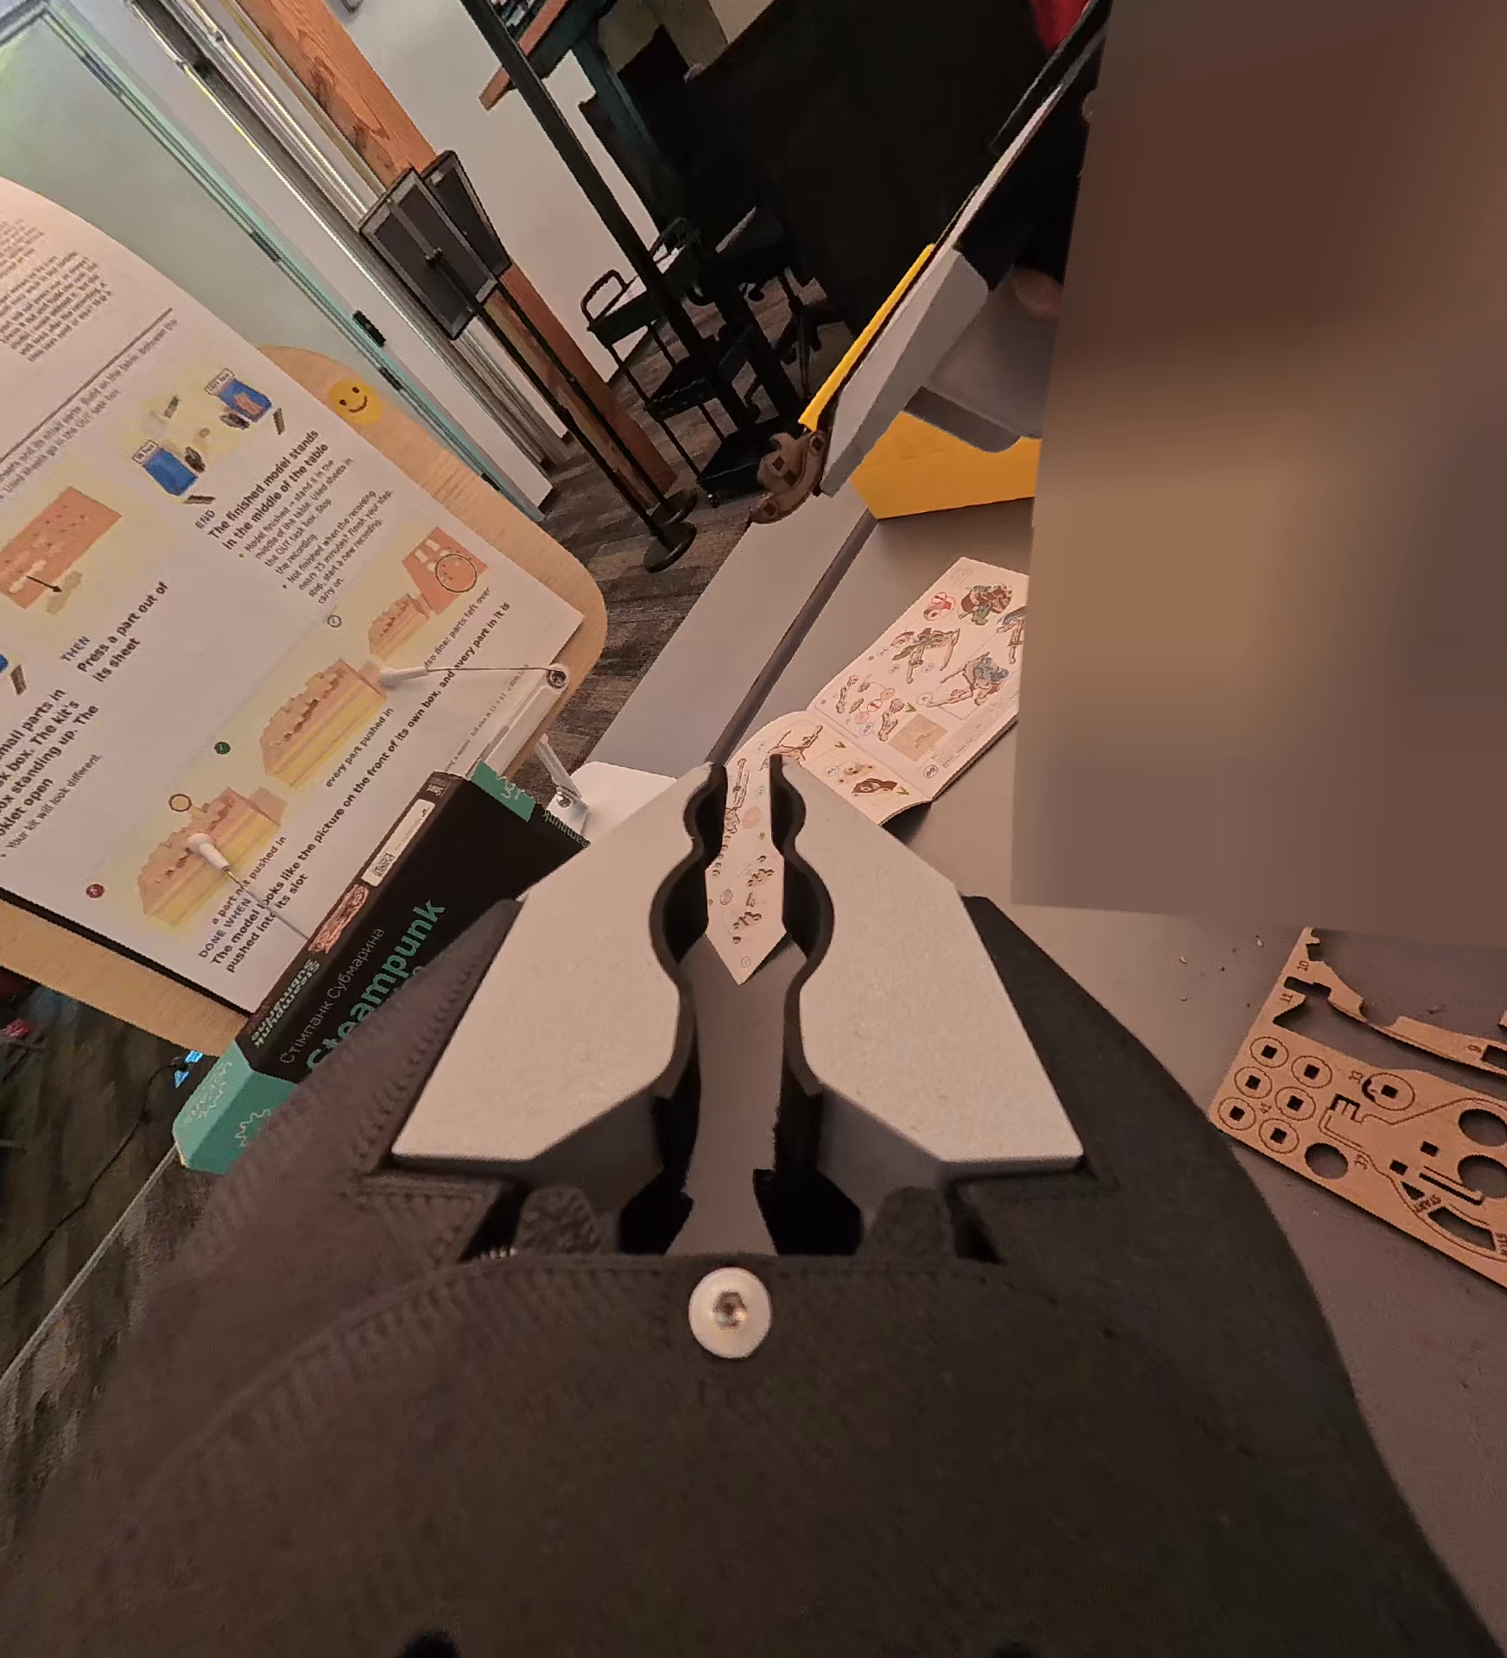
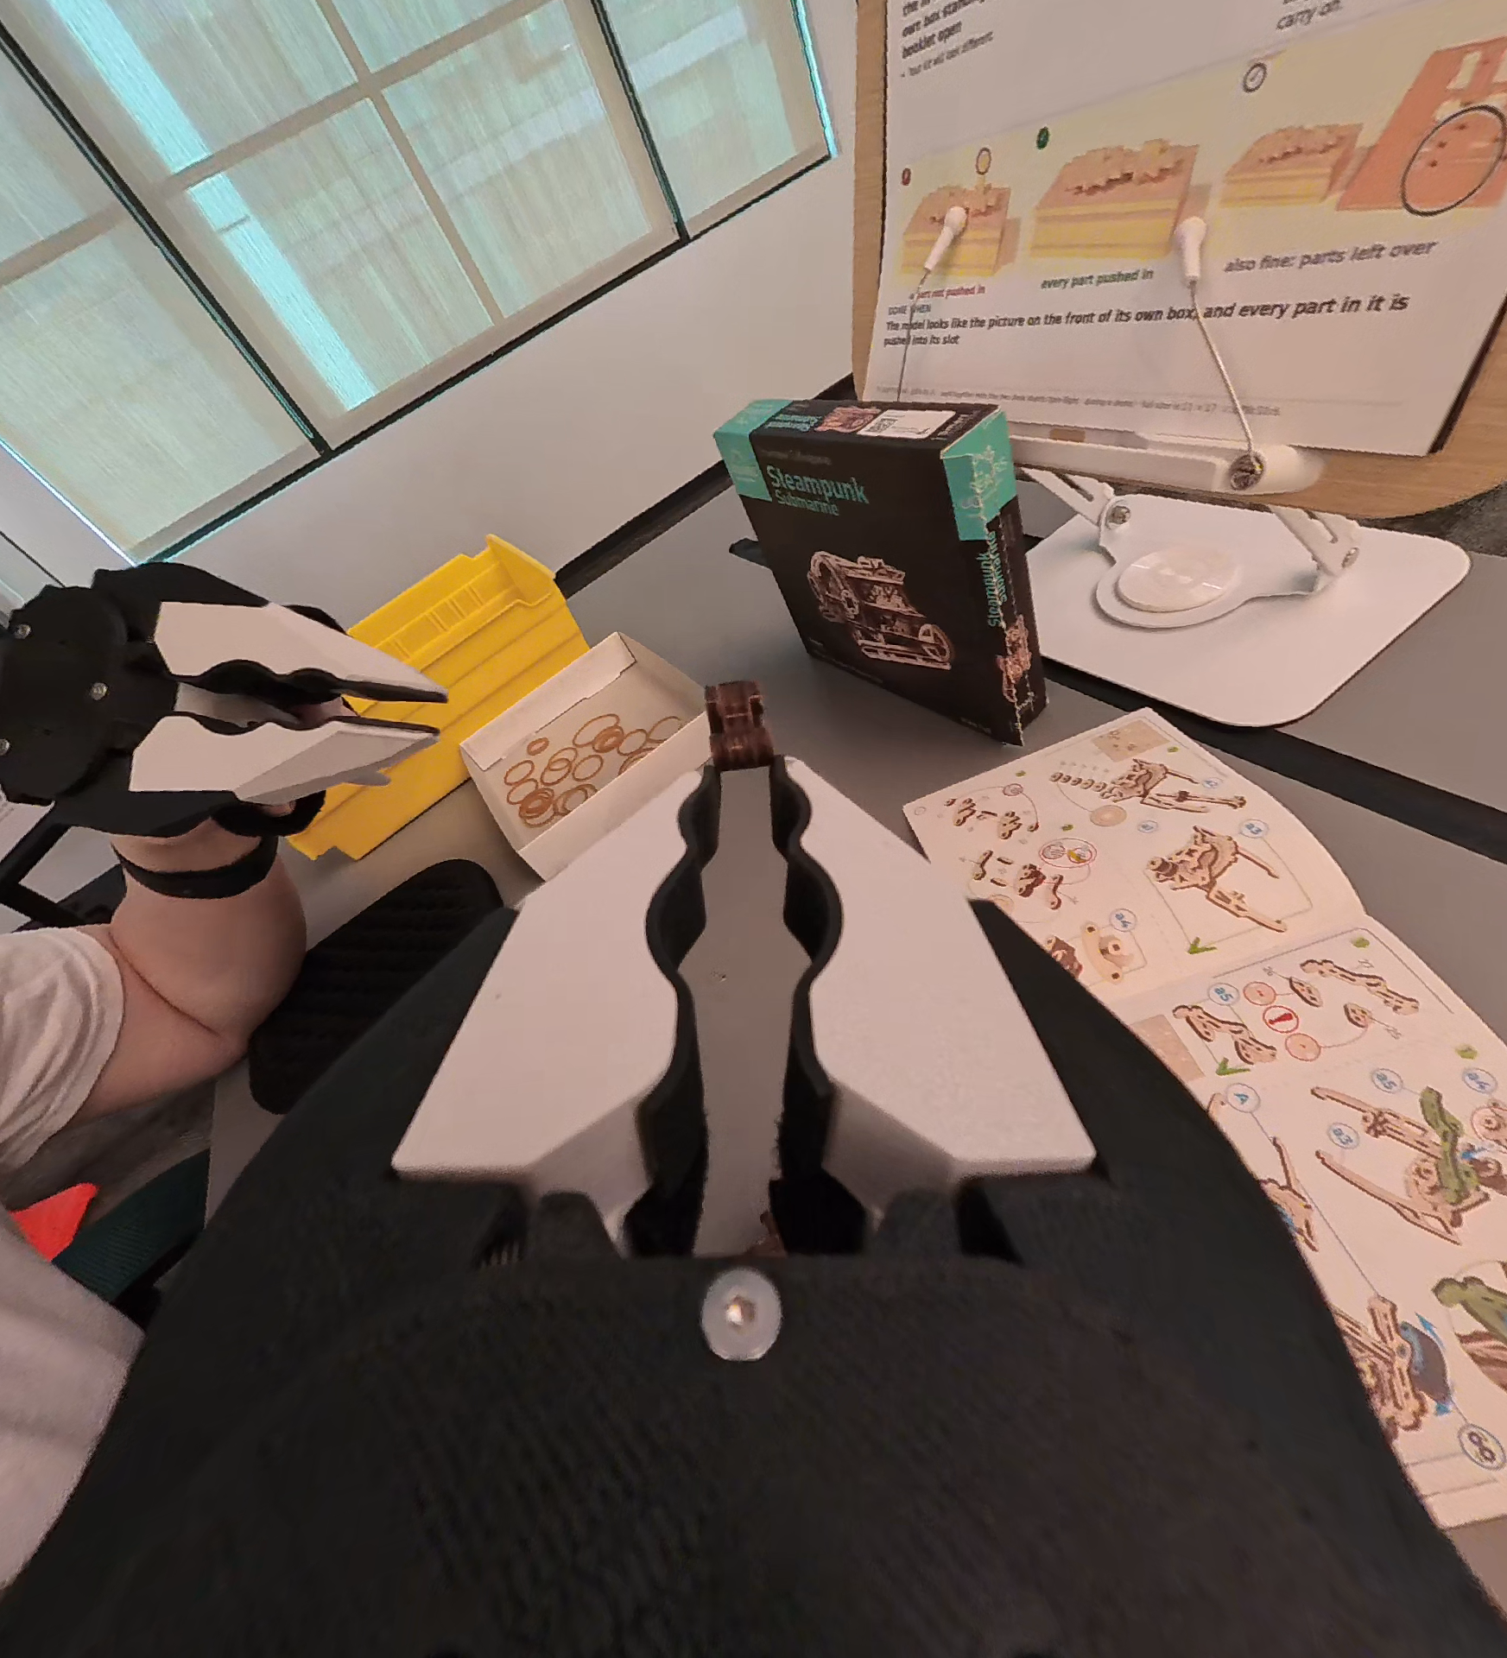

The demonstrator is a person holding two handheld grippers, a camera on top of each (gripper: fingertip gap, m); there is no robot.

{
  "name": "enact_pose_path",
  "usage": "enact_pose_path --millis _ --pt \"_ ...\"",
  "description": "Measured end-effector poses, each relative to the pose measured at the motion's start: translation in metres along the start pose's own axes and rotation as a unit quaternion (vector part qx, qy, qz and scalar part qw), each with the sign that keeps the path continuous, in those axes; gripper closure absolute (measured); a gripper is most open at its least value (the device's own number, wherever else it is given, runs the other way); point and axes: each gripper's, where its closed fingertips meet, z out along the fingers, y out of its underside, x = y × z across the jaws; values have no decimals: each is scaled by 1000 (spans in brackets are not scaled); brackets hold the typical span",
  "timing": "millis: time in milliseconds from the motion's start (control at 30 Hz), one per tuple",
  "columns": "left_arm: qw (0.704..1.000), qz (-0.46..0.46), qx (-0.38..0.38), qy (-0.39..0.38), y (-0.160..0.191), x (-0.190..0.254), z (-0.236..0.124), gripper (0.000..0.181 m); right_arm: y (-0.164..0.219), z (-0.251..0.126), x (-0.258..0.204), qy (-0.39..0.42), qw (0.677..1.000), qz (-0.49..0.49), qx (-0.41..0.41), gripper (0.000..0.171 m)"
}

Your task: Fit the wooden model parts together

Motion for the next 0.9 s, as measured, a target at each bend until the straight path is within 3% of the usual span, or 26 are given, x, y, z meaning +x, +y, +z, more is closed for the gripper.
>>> enact_pose_path --millis 233,400,900 --pt "999 -42 20 -8 -3 -6 2 163 4 9 -21 -36 999 -38 -13 161" --pt "995 -78 37 40 -2 2 7 153 10 14 -44 -74 995 -65 -34 161" --pt "996 -71 14 46 7 6 12 156 6 14 -50 -50 987 -148 -28 161"
